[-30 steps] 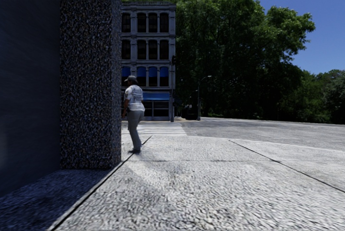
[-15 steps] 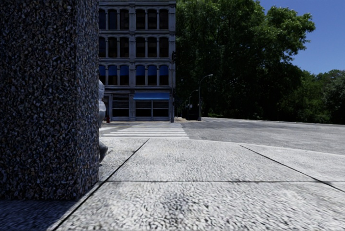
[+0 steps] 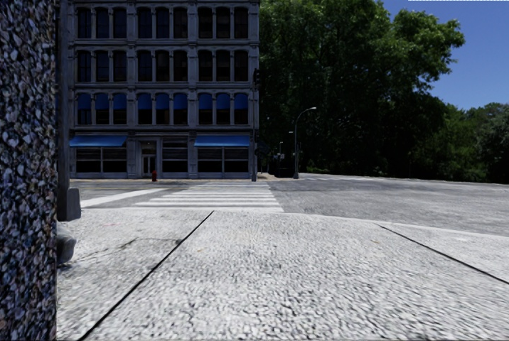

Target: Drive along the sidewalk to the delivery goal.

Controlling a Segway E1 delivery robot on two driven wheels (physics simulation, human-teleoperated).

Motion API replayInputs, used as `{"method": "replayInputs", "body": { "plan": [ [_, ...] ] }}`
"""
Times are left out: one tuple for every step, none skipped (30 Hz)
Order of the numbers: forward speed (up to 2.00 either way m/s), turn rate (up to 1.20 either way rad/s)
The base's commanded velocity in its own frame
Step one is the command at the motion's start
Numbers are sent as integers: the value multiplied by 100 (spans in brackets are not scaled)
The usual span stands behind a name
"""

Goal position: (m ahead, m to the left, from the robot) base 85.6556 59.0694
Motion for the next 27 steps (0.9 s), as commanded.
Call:
{"method": "replayInputs", "body": {
  "plan": [
    [200, 8],
    [200, 8],
    [200, 16],
    [200, 22],
    [200, 23],
    [200, 23],
    [200, 23],
    [200, 24],
    [200, 24],
    [200, 24],
    [200, 24],
    [200, 24],
    [200, 24],
    [200, 24],
    [200, 24],
    [200, 24],
    [200, 24],
    [200, 24],
    [200, 24],
    [200, 18],
    [200, 0],
    [200, 0],
    [200, 0],
    [200, 0],
    [200, 0],
    [200, 0],
    [200, 0]
  ]
}}
